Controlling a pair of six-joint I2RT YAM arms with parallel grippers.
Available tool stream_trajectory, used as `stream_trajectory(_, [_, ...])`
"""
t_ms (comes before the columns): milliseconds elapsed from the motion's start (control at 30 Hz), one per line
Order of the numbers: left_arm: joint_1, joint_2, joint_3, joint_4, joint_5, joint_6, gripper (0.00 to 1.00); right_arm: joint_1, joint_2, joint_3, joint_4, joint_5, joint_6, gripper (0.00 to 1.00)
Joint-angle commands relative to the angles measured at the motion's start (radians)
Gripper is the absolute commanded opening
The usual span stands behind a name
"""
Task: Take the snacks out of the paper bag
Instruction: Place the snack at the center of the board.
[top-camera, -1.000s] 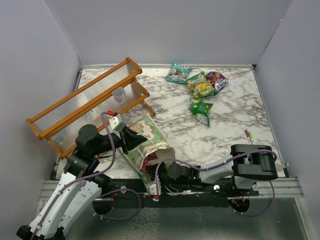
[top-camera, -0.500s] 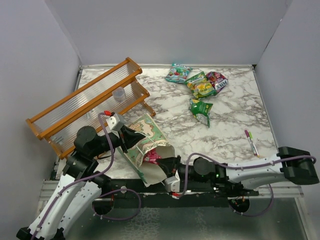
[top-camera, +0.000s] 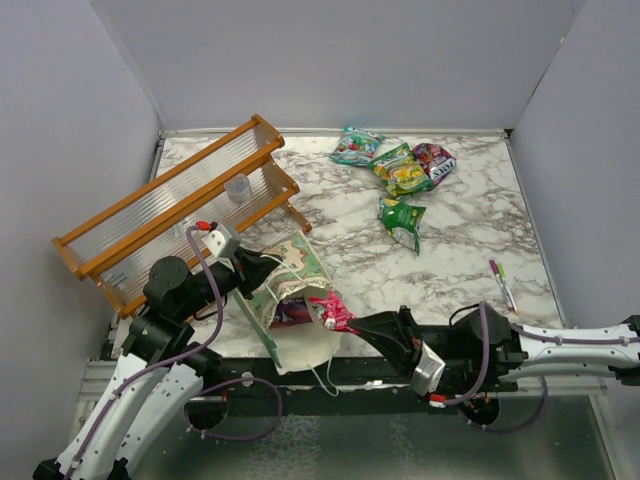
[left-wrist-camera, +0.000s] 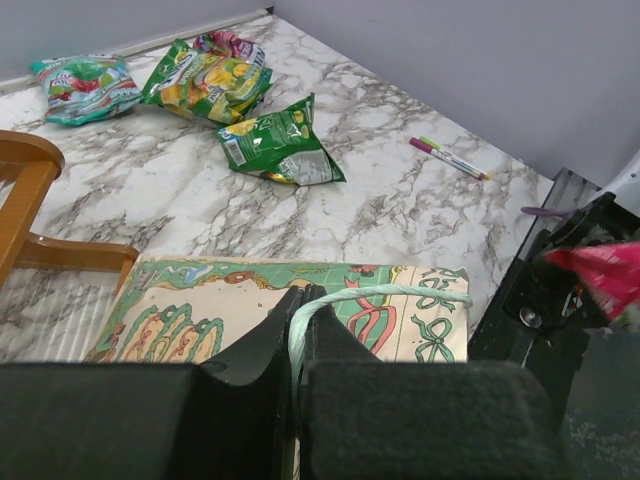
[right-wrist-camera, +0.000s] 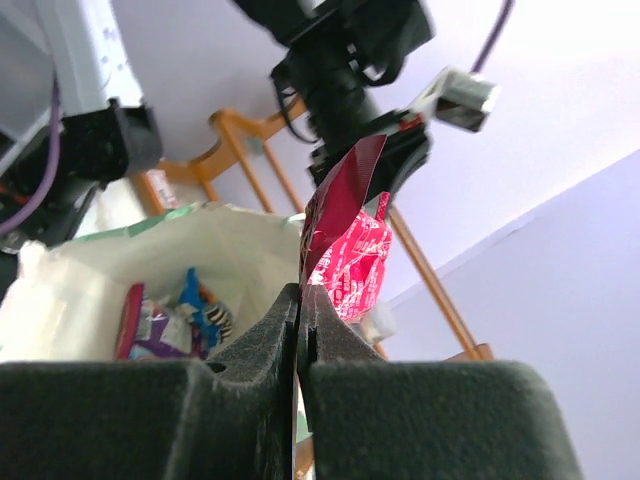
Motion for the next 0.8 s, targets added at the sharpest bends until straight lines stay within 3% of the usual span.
stream_trajectory(0, [0.001,-0.006,-0.002,-0.003,-0.047,0.011,0.00,0.006,-0.060,0.030,0.078,0.059,-0.033,0.01])
stream_trajectory(167, [0.001,0.010,-0.003,0.004,-0.024,0.010,0.00,0.001,0.097,0.016,0.467,0.447,-0.075,0.01])
stream_trajectory(267, [0.001,0.024,-0.005,0.011,-0.011,0.006,0.00,-0.087,0.225,0.069,0.484,0.582,-0.046,0.01])
stream_trajectory(467, [0.001,0.035,-0.003,0.011,0.006,0.006,0.00,-0.481,0.278,0.104,0.302,0.379,0.424,0.01])
stream_trajectory(767, [0.000,0.015,-0.006,0.012,0.004,0.010,0.00,-0.879,0.330,0.027,0.288,0.386,1.010,0.01])
